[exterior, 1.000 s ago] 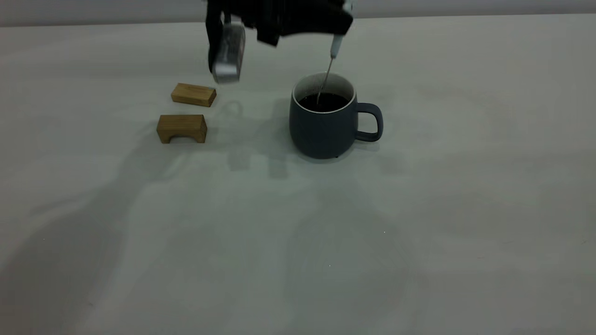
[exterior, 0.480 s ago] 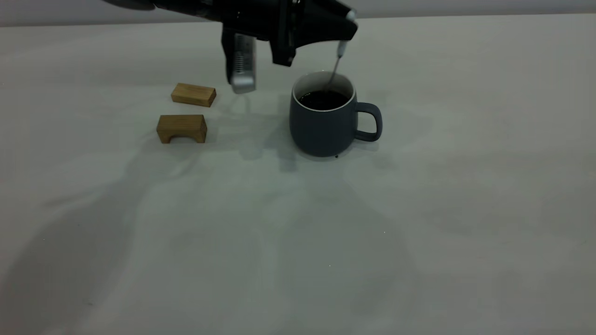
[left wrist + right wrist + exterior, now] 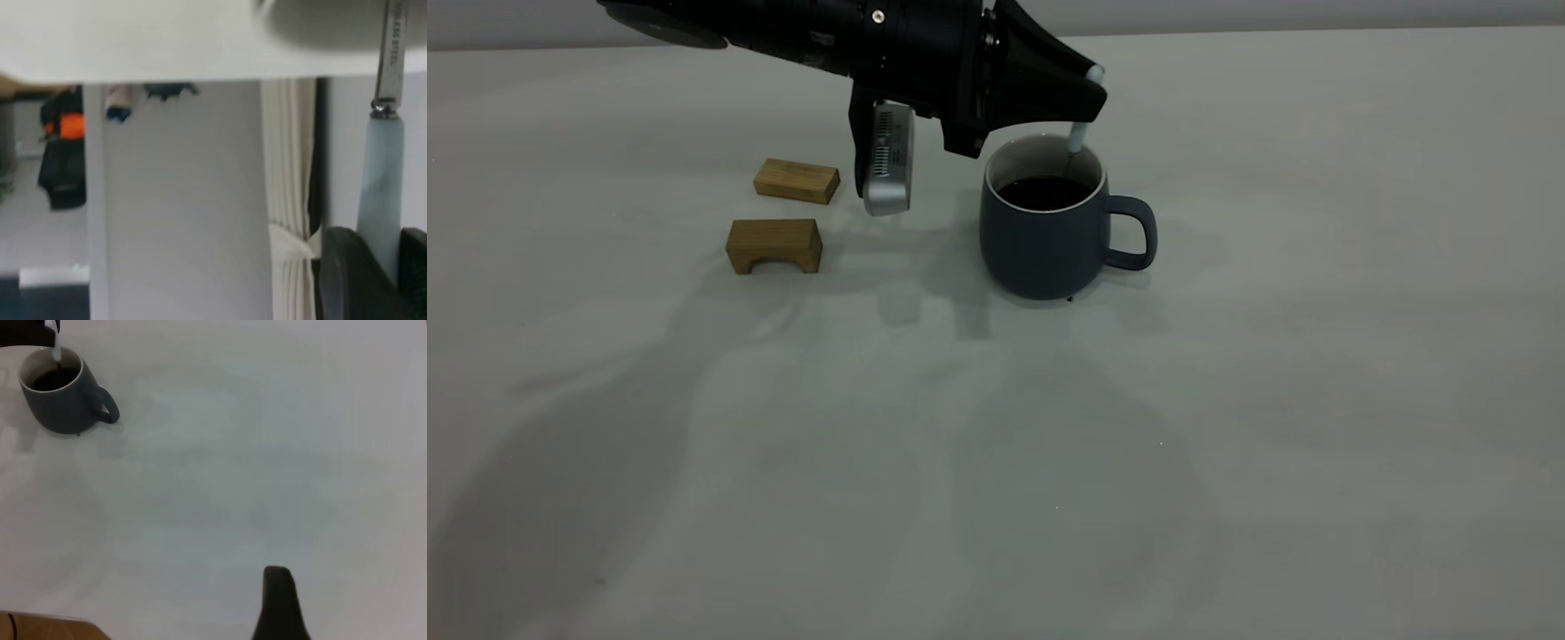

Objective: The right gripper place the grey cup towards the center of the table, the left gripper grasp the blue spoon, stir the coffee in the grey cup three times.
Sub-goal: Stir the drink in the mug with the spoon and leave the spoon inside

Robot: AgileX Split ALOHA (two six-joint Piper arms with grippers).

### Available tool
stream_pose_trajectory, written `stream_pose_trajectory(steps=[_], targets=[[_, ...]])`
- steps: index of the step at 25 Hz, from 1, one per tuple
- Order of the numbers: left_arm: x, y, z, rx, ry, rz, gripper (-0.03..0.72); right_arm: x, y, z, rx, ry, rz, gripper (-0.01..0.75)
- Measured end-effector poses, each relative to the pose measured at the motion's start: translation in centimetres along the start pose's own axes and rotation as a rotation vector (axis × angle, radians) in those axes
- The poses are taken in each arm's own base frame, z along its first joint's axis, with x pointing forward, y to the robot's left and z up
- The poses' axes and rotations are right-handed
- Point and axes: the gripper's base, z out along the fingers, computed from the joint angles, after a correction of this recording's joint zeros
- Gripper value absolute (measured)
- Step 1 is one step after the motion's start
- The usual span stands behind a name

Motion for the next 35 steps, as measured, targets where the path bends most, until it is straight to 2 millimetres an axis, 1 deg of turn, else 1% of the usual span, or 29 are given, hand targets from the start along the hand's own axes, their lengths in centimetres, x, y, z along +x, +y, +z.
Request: stream_pose_trajectory(steps=[4,7,10,12,15,17,20,23,27,32,35], targets=[[-0.2,-0.4,0.0,0.046,-0.031,0.072,0.172,0.0,0.0,0.0,0.000,0.000,0.000,0.591],[0.2,-0.5,0.0,0.051,0.018,0.118,0.172,0.0,0.0,0.0,0.000,0.000,0.000,0.591],[1.0,0.0,-0.1,0.004,0.098,0.103,0.172,0.0,0.0,0.0,0.000,0.000,0.000,0.591],[1.2,0.3,-0.1,-0.032,0.120,0.048,0.172,0.0,0.0,0.0,0.000,0.000,0.000,0.591],[1.0,0.6,-0.1,-0.074,0.096,-0.034,0.172,0.0,0.0,0.0,0.000,0.000,0.000,0.591],[0.6,0.6,-0.1,-0.067,0.057,-0.040,0.172,0.0,0.0,0.0,0.000,0.000,0.000,0.591],[0.0,0.0,-0.3,-0.010,-0.010,0.033,0.172,0.0,0.0,0.0,0.000,0.000,0.000,0.591],[0.1,-0.6,-0.5,0.037,-0.028,0.119,0.172,0.0,0.0,0.0,0.000,0.000,0.000,0.591],[0.7,-0.8,-0.6,0.040,0.027,0.137,0.173,0.0,0.0,0.0,0.000,0.000,0.000,0.591],[1.7,0.1,-0.6,-0.047,0.141,0.140,0.173,0.0,0.0,0.0,0.000,0.000,0.000,0.591],[1.7,0.5,-0.8,-0.101,0.151,0.067,0.173,0.0,0.0,0.0,0.000,0.000,0.000,0.591]])
